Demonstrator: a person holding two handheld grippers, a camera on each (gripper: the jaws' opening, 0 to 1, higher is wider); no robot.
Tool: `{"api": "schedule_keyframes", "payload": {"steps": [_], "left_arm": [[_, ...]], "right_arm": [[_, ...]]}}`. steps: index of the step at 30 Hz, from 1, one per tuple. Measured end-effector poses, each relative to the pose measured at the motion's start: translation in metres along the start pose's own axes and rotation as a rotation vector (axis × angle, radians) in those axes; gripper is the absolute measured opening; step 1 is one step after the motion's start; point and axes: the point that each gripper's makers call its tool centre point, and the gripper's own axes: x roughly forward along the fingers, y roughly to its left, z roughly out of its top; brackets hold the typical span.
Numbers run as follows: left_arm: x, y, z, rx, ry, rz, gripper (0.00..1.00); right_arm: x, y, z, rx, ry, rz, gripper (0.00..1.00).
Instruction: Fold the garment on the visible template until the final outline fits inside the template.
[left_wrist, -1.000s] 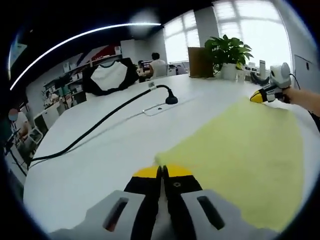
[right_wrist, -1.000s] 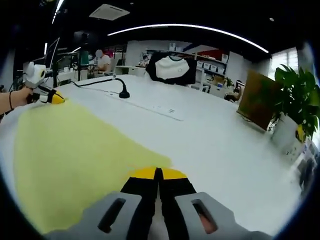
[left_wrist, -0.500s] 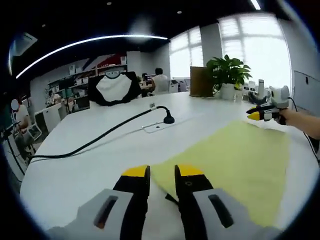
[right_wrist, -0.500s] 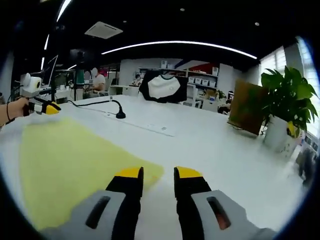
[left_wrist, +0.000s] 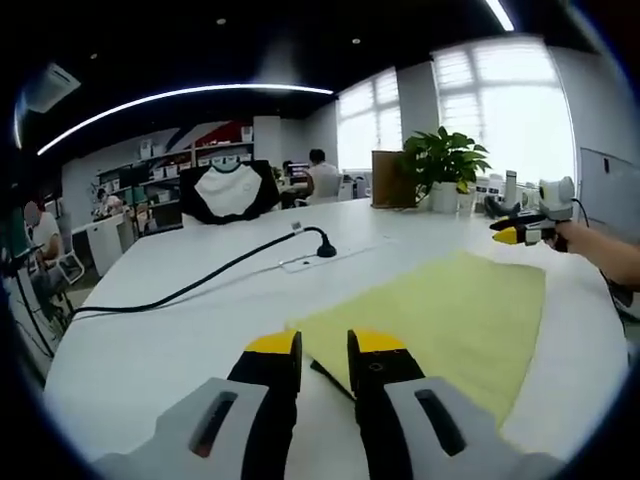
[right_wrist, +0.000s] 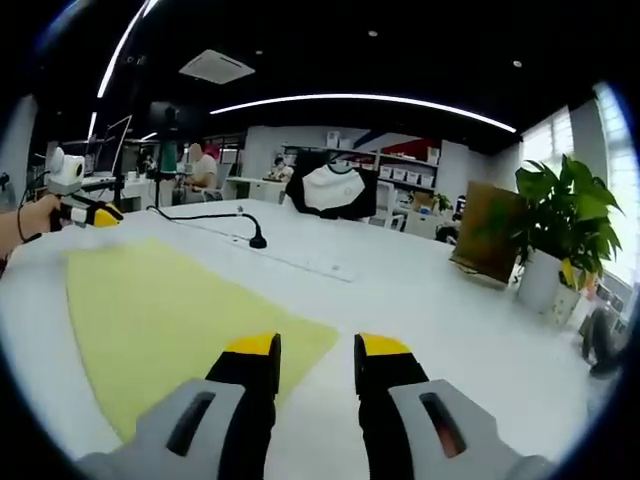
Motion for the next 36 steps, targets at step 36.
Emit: {"api": "schedule_keyframes", "payload": {"steps": [36], "left_arm": [[-0.076,-0.059,-0.041,-0.005,0.035,-0.066,0.18]], "right_arm": [[-0.076,0.054,-0.043,0.014,0.062,0.11,0.22]]}}
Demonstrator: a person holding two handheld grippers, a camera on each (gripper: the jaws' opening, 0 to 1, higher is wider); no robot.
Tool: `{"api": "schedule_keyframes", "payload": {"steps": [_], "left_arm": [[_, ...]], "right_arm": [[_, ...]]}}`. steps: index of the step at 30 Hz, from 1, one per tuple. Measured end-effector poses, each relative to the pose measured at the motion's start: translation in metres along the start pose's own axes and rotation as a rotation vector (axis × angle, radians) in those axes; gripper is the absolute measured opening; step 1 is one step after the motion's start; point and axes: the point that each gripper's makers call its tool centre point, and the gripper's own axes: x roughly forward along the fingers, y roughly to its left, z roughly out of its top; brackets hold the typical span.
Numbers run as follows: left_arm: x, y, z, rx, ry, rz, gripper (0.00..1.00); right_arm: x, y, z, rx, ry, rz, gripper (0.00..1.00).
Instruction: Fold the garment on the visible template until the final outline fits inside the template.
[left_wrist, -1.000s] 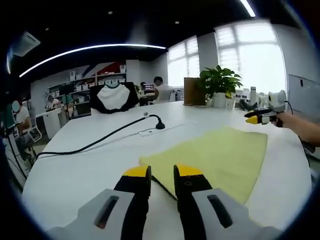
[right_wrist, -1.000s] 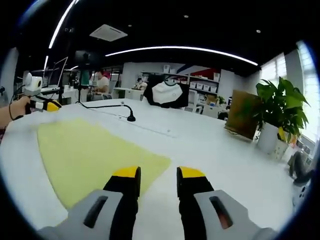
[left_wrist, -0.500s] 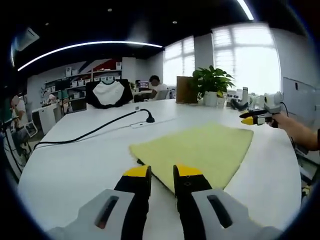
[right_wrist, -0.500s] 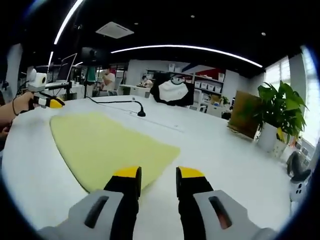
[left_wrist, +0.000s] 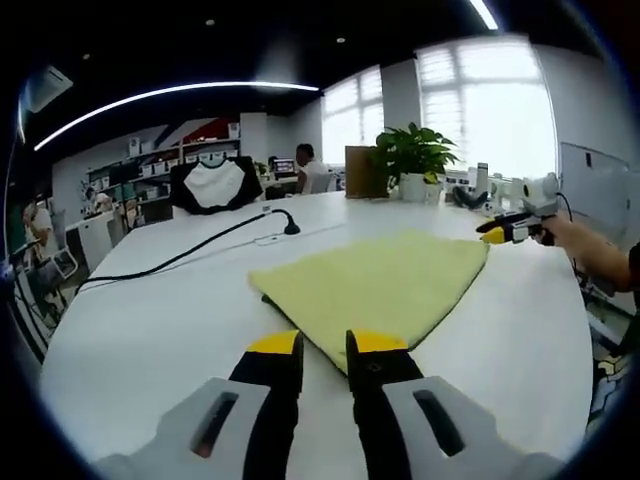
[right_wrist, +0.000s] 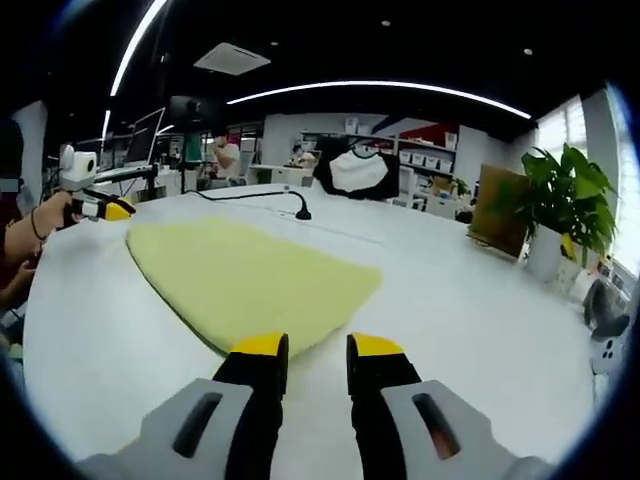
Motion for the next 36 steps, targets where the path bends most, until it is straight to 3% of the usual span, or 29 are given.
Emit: {"api": "schedule_keyframes", "payload": {"steps": [6,9,18,23,25,29,36], "left_arm": [[-0.004,-0.005,-0.015,-0.005,0.022,0.01,0.17],[-0.005,-0.007,-0.026,-0.067,0.044,-0.006,0.16],[-0.001,-0.013,-0.03,-0.164,0.055,-0.039,0.14],[0.002,-0.015,-0.033,-0.218,0.066,-0.054,0.08],[0.003,-0.014,-0.033,-0.218,0.068,-0.051,0.06],[0.004,-0.015,-0.031,-0.18,0.071,-0.088,0.02],[0.003,-0.011,-0.021,-0.066,0.071,-0.184,0.01]], "right_arm": [[-0.009,0.005,-0.005,0.032,-0.002,0.034,0.21],[-0.011,0.009,-0.009,0.035,0.009,0.046,0.2],[-0.009,0.028,-0.012,0.072,0.034,0.114,0.15],[-0.003,0.033,-0.013,0.118,0.044,0.135,0.13],[-0.001,0.034,-0.012,0.115,0.046,0.133,0.12],[-0.001,0.035,-0.01,0.154,0.034,0.145,0.0],[-0.003,0.035,-0.008,0.16,0.035,0.151,0.0]]}}
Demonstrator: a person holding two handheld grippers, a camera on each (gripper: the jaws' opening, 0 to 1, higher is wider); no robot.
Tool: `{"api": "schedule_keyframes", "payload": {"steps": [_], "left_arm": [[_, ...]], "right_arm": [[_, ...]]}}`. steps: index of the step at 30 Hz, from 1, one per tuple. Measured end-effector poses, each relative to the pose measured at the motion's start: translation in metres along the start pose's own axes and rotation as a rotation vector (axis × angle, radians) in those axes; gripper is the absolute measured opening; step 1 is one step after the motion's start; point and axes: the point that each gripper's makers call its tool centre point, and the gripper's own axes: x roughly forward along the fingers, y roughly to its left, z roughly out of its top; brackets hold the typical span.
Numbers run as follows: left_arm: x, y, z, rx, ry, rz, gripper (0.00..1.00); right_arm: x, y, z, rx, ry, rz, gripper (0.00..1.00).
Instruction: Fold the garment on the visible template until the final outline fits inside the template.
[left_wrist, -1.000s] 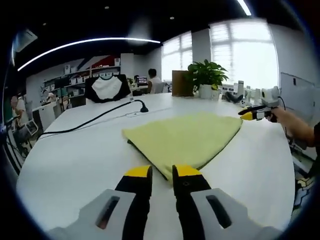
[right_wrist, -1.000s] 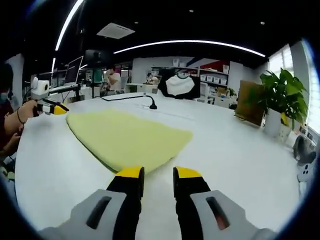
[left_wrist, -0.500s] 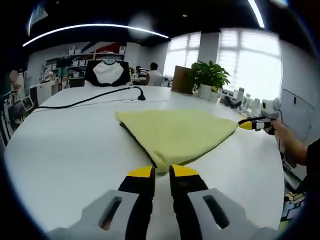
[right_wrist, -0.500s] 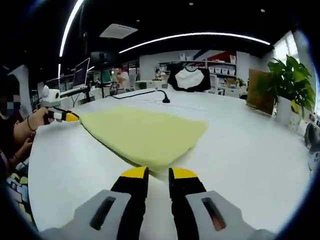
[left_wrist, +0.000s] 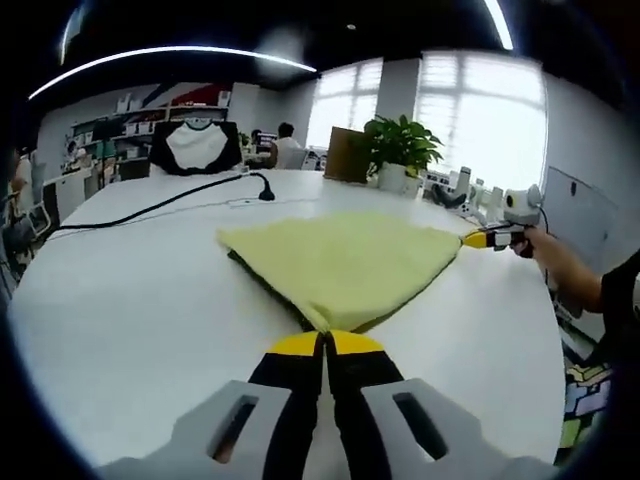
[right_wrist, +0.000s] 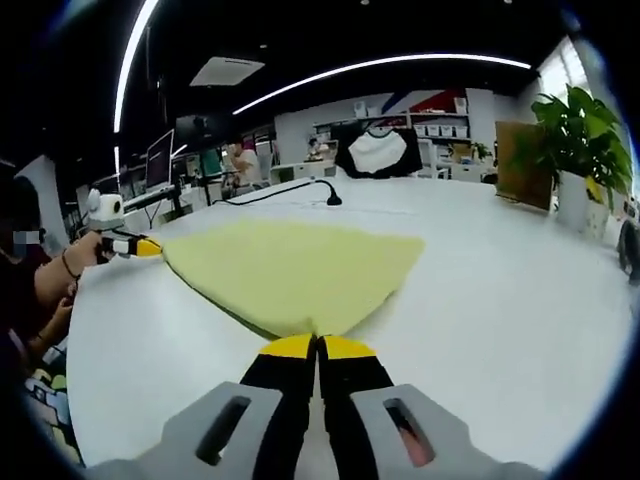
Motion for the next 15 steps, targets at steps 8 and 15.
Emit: {"api": "schedule_keyframes", "payload": {"steps": [8,15], "left_arm": [[-0.003,-0.002,0.013,0.443,0.075,-0.194,0.01],[-0.009,-0.007,0.016,0.65,0.083,-0.349,0.01]], "right_arm": [[-0.001,-0.002,0.01,-0.02,-0.006,-0.01,0.0],[-0.001,-0.004,0.007,-0.04,0.013,-0.018,0.0]]}}
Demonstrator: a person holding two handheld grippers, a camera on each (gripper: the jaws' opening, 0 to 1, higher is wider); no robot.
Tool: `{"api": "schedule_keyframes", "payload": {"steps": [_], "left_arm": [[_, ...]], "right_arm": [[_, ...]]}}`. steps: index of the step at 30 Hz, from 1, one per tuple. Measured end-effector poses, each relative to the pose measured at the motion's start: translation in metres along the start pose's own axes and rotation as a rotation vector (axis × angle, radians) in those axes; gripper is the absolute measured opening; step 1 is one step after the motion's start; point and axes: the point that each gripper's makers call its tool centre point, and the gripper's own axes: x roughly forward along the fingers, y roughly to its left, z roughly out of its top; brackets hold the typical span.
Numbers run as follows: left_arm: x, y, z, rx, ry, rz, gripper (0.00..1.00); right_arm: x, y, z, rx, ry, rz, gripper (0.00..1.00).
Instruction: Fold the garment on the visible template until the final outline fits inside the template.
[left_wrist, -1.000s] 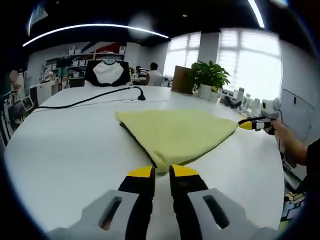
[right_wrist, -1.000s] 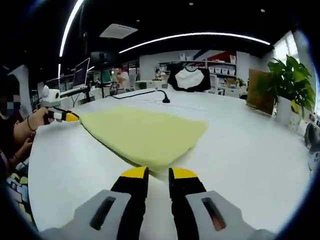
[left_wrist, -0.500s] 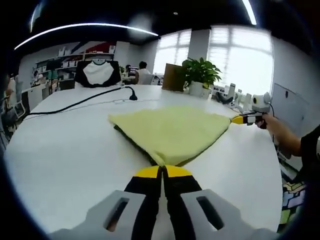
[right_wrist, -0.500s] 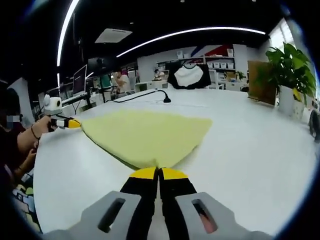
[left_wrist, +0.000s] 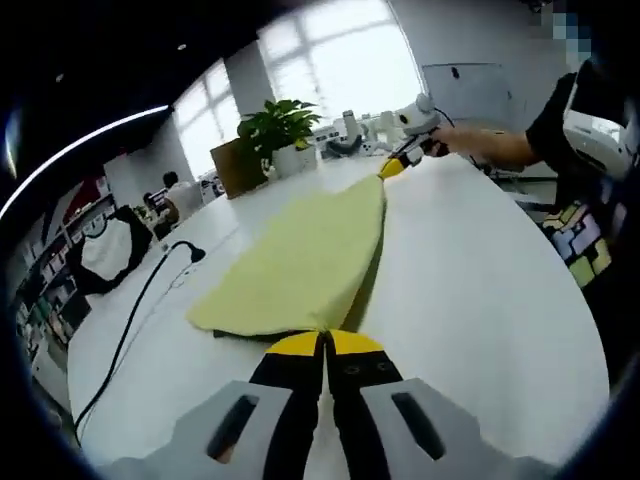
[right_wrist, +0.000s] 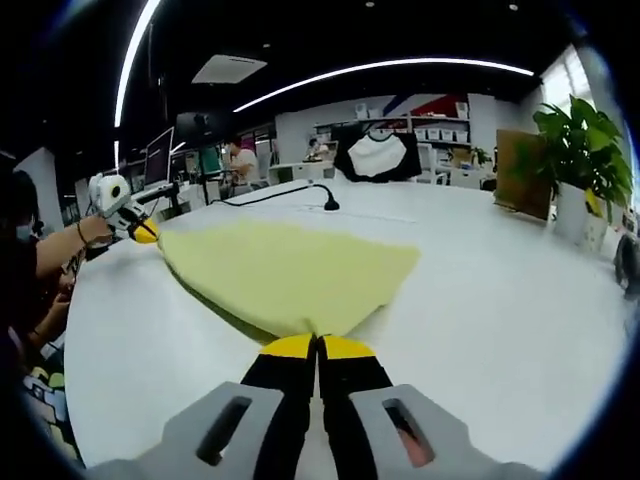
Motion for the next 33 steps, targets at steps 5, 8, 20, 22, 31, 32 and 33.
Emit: {"api": "schedule_keyframes", "payload": {"steps": [5,8,20,22,31,32,33], "left_arm": [[0.005,-0.02,-0.012,0.152,0.091,-0.118,0.01],[0.009,-0.025,-0.016,0.194,0.129,-0.141,0.01],[0.012,-0.041,-0.011,0.187,0.158,-0.255,0.01],[0.014,-0.045,-0.011,0.177,0.154,-0.268,0.01],[0.017,-0.046,-0.015,0.177,0.187,-0.298,0.01],[0.016,-0.046,-0.017,0.186,0.202,-0.307,0.01],[0.016,-0.047,-0.017,0.188,0.207,-0.312,0.01]], "right_arm": [[-0.001,-0.001,-0.004,-0.009,0.017,-0.003,0.0],[-0.001,-0.001,-0.007,-0.013,0.028,-0.002,0.0],[-0.007,-0.01,-0.014,-0.055,0.068,-0.021,0.0],[-0.01,-0.012,-0.015,-0.037,0.067,-0.018,0.0],[-0.02,-0.007,-0.025,-0.03,0.089,0.002,0.0],[-0.022,-0.005,-0.026,-0.028,0.09,0.006,0.0],[-0.022,-0.003,-0.027,-0.027,0.093,0.01,0.0]]}}
